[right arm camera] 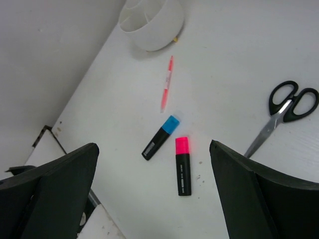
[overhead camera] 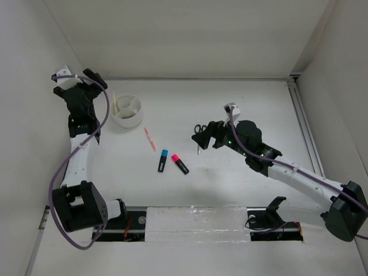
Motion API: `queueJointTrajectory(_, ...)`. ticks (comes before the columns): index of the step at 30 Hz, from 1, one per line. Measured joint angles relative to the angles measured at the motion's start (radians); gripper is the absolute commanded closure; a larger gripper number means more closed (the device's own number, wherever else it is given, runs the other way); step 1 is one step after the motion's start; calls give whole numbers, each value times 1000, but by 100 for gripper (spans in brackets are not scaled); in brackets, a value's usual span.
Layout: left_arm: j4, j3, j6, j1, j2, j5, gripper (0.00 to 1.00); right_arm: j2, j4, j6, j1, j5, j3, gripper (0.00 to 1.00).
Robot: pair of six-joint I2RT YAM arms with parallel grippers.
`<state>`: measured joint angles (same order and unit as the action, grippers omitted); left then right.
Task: Sort the stationery into containers
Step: Pick up the pen from the center of the board.
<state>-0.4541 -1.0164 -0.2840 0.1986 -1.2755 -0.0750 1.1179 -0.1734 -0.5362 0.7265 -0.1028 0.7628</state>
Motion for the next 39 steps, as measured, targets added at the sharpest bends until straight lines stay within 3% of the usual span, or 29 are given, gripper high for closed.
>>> queueJointTrajectory(4,49,-15,-88,-4,130,12,0,13,44,5,0,56,20,1)
queueJointTrajectory(9,84,-15,-210,-7,289,169,5,-11,158,1,-2,181,51,1)
queueJointTrajectory(15,210,28,-325,-37,300,344,8,-33,296,-10,-70,296,131,1)
queueJointTrajectory(16,249,35,-328,-71,279,335,0,-40,306,-11,-87,301,135,1)
queueJointTrajectory(22,520,42,-365,-524,90,70,0,-54,341,-11,-153,298,146,1)
queueJointTrajectory(25,623,42,-428,-654,-1,-77,0,-54,348,-14,-160,283,146,1)
queueJointTrajectory(31,730,64,-560,-658,-138,-296,0,-48,356,-17,-174,266,148,1)
queueJointTrajectory(36,737,68,-607,-641,-252,-348,1,16,377,-17,-214,255,172,1)
queueJointTrajectory(39,736,68,-619,-634,-343,-353,8,31,384,-18,-218,239,171,1)
